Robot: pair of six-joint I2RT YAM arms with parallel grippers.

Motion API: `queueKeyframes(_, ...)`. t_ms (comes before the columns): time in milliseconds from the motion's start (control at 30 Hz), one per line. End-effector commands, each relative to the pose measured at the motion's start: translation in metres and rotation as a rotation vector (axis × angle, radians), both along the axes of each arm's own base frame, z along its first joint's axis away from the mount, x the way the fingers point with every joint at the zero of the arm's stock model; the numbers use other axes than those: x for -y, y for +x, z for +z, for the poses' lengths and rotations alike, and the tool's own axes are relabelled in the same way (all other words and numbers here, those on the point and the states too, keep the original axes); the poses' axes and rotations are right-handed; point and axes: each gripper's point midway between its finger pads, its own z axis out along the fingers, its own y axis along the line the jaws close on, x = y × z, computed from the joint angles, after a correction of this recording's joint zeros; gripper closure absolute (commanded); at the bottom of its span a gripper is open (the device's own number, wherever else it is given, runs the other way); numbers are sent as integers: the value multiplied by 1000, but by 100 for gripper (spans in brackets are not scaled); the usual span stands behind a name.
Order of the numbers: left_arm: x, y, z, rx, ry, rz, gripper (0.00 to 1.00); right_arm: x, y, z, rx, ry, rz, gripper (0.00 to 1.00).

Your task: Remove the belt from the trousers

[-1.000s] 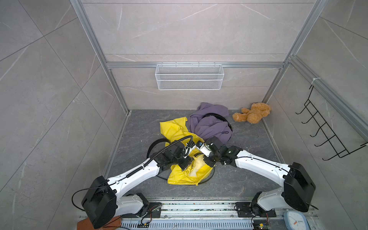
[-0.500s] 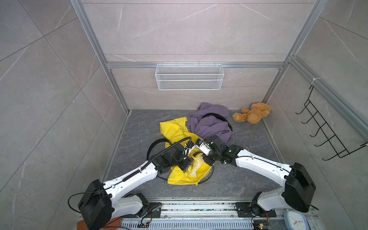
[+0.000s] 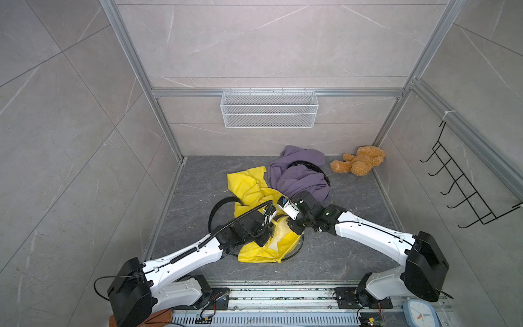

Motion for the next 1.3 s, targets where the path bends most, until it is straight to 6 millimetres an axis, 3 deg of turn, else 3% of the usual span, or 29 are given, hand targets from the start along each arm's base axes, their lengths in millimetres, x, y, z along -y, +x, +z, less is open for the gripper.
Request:
queueKeyframes(0, -11, 3, 14, 47, -16, 54, 52, -10, 2, 26, 31, 73, 4, 92)
queueKeyframes(167, -10, 2, 10, 37, 2, 37, 54, -11, 3, 24, 26, 73, 3, 92)
queueKeyframes(433, 8, -1, 12, 32, -15, 2, 50, -13, 4, 29, 25, 79, 6, 92)
queueKeyframes(667, 5, -2, 10, 42, 8, 24, 48, -13, 3, 28, 24, 76, 8, 92)
queueKeyframes(1000, -3, 17, 1, 95, 79, 117, 57, -13, 0, 34, 24, 93, 13, 92)
queueKeyframes(1267, 9, 31, 8, 147, 52, 128, 59, -16, -3, 35, 8, 109, 27, 92)
